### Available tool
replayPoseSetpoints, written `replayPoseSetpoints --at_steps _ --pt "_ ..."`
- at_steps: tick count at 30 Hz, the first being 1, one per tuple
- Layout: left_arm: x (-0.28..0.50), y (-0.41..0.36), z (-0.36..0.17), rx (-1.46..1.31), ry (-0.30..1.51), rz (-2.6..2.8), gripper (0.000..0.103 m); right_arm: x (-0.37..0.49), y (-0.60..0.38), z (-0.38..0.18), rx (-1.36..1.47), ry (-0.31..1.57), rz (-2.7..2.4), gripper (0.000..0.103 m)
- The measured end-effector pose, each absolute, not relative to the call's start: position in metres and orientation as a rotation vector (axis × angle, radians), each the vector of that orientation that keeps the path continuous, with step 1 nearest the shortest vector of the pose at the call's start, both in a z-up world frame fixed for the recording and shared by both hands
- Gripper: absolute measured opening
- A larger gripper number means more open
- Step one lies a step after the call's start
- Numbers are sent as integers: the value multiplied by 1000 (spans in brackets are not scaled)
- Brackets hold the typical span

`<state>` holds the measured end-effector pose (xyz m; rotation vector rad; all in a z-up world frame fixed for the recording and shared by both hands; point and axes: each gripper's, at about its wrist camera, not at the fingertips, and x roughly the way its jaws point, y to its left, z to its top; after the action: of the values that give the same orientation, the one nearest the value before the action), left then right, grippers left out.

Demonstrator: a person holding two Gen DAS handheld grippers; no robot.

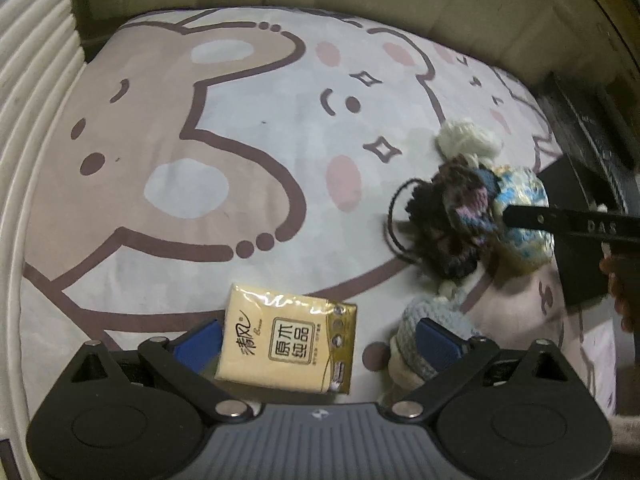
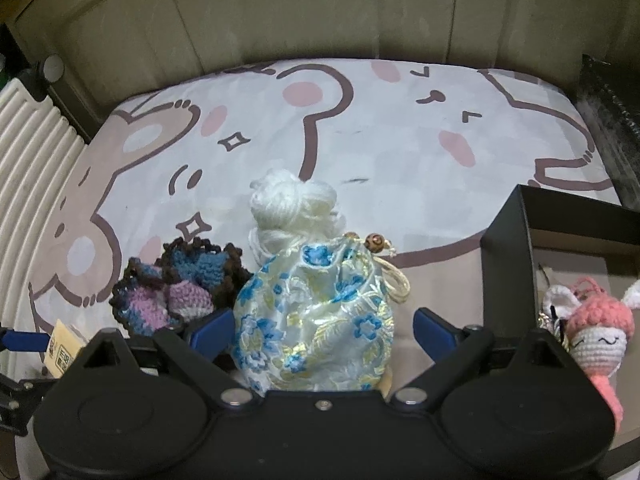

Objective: Organize objects
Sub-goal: 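Grasp the yellow tissue pack with the left tool while the right tool grasps the blue floral pouch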

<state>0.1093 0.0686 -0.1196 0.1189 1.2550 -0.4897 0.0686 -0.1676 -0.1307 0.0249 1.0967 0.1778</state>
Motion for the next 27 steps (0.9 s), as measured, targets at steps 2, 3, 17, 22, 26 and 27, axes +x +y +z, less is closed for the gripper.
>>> replayPoseSetpoints --at_steps 2,3,17,22,26,27 --pt "107 66 -121 152 1265 -497 94 69 -165 -132 16 1101 182 97" --pt "105 65 -122 172 1268 -500 93 69 -163 -133 9 1106 187 97" --pt "106 51 -128 231 1288 -438 93 71 -144 -138 -110 1163 181 85" --pt "109 48 -134 239 1330 -390 83 68 -140 -134 -133 1172 205 84" --pt "111 50 -135 236 1354 -357 74 66 -141 -127 -121 1169 227 84" --pt "111 50 -135 241 1354 -349 73 65 -141 -125 -120 1164 230 84"
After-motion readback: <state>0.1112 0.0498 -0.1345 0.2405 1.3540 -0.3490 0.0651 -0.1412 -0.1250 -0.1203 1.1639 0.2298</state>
